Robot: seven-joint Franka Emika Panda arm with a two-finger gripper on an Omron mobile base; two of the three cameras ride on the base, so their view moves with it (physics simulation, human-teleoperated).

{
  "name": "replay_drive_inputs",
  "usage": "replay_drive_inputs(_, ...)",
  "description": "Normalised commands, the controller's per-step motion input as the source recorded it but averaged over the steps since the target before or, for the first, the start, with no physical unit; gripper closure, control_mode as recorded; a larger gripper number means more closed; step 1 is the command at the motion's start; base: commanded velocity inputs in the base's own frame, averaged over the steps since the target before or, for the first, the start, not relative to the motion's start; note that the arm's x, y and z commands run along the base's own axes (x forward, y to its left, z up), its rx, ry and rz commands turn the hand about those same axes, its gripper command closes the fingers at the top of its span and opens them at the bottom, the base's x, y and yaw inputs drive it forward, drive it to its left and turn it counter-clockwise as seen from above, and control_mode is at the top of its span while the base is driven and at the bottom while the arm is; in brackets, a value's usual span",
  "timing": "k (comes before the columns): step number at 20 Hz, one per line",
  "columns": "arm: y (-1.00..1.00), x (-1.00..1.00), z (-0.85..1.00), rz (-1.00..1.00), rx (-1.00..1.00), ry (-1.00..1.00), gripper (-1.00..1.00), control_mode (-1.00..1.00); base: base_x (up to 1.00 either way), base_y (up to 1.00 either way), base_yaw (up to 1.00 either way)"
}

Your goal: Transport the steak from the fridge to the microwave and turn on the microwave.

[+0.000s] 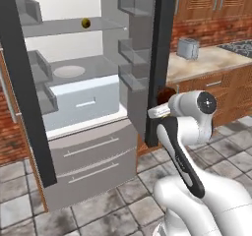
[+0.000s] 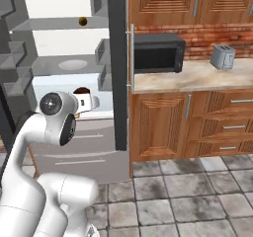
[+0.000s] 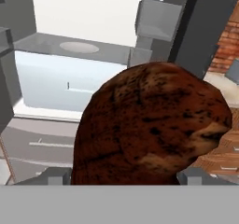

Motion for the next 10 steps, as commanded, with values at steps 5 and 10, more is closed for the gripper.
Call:
replay_drive_inputs(5, 0.0, 0.0, 0.0, 0.0, 0.0, 0.0, 1.0, 1.0, 0.0, -0.27, -0.39)
replay_drive_inputs(10, 0.0, 0.0, 0.0, 0.0, 0.0, 0.0, 1.0, 1.0, 0.0, -0.28, -0.39)
